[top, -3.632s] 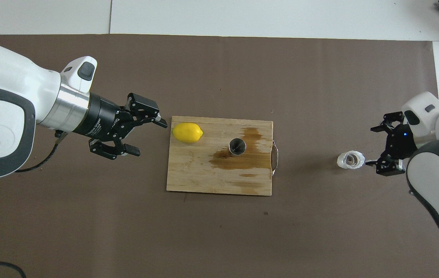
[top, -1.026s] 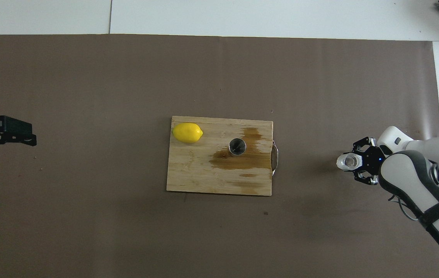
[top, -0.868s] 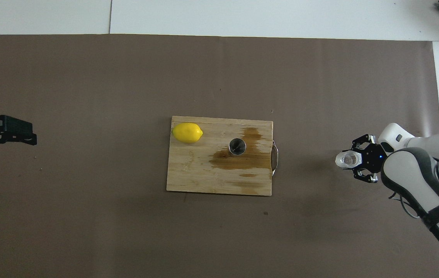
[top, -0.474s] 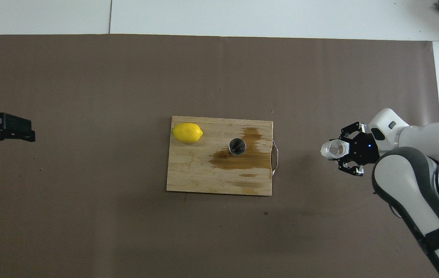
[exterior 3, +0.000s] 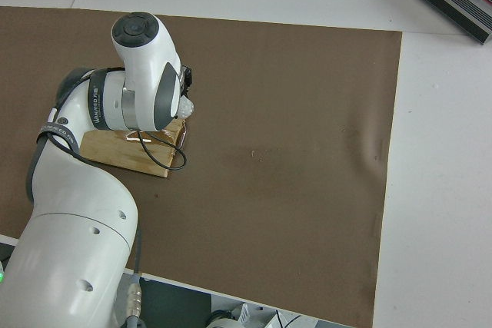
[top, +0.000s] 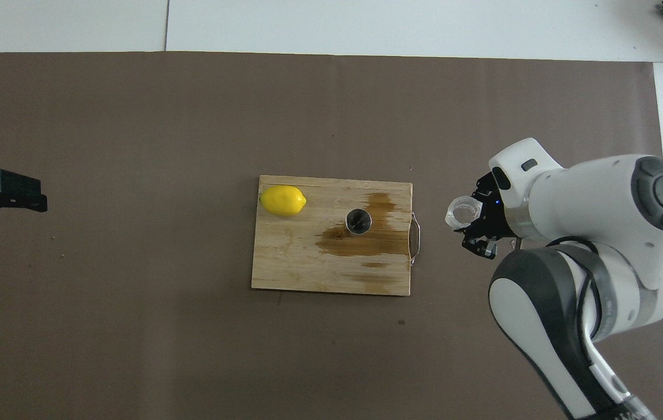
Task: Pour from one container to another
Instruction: 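Lift the white cup with the right gripper over the jigger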
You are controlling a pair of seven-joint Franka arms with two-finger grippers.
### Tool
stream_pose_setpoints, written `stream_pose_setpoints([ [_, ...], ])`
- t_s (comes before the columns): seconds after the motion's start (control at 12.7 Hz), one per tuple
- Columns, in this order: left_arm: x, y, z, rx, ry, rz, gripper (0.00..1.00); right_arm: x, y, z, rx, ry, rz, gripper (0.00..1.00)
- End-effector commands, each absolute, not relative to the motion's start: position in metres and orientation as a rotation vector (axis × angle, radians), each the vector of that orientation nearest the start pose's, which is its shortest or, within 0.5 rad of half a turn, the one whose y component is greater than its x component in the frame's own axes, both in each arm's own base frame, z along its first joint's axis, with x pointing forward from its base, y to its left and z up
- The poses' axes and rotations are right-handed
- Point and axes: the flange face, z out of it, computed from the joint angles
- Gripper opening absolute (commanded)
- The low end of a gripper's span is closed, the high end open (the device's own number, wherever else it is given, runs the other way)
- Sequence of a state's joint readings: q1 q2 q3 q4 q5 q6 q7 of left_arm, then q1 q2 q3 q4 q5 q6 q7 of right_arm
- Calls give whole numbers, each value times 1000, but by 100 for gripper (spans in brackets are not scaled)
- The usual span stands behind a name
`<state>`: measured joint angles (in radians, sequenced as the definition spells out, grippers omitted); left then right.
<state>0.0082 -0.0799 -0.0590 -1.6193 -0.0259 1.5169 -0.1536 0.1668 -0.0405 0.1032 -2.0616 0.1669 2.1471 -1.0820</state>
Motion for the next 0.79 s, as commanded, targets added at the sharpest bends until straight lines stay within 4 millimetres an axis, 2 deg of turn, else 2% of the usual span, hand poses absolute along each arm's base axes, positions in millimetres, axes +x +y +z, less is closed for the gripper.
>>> stream_pose_setpoints([
  [0.0,517,-27,636,-3145,-154,81,100,543,197,471,-2527,-1812,-229,0],
  [0.16,515,-27,634,-3143,-156,103,100,548,241,474,-2599,-1842,-219,0],
  [0.32,515,-27,635,-3143,-158,101,100,549,267,471,-2628,-1860,-217,0],
  [0.47,515,-27,634,-3142,-158,103,100,554,280,464,-2625,-1945,-203,0],
  [0.55,515,-27,634,-3142,-158,103,100,547,295,460,-2598,-1999,-195,0],
  [0.71,515,-27,635,-3143,-158,101,100,543,301,448,-2595,-2138,-145,0],
])
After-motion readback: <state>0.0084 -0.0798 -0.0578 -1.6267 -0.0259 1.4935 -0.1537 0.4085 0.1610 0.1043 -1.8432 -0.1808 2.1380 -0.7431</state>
